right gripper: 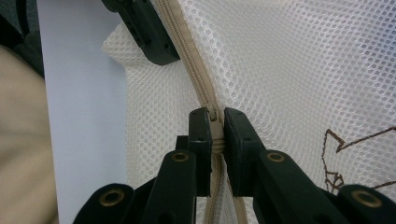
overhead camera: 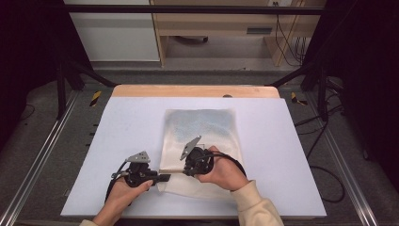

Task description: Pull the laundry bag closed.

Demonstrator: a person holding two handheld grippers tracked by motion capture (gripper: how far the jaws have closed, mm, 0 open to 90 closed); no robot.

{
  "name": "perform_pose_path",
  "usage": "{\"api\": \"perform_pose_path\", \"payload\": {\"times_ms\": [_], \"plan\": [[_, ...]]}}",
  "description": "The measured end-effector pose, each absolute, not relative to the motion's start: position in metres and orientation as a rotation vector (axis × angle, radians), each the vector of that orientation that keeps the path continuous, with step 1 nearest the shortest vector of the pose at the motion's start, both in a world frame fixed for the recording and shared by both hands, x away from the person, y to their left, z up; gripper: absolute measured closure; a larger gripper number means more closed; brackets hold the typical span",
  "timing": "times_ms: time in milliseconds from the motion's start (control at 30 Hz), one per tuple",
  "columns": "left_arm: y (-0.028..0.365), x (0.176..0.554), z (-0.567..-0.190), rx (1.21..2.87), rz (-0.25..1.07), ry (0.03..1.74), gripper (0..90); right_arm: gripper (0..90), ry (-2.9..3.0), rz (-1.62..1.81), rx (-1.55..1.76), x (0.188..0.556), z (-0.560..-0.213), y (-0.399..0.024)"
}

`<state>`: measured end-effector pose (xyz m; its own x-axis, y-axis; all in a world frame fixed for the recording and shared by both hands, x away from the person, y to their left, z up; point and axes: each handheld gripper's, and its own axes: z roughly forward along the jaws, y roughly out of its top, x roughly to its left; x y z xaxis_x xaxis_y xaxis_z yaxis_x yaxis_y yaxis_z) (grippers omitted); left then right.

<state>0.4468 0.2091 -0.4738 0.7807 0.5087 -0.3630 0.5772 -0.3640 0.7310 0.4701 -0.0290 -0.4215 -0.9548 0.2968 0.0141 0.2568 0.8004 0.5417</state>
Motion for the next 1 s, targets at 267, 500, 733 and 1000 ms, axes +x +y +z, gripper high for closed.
{"api": "perform_pose_path", "payload": {"times_ms": [267,500,733,1000], "plan": [[0.211,0.447,-0.473,2.028,-0.089,0.813,83.0,81.8,2.906,0.854,0.468,0.471,-0.420,-0.033],[0.211,0.447,-0.473,2.022,-0.093,0.815,83.0,81.8,2.905,0.857,0.477,0.471,-0.420,-0.038],[0.211,0.447,-0.474,2.020,-0.098,0.815,83.0,81.8,2.906,0.871,0.491,0.470,-0.421,-0.041],[0.210,0.447,-0.473,2.022,-0.092,0.806,82.9,81.8,2.899,0.874,0.498,0.469,-0.420,-0.043]]}}
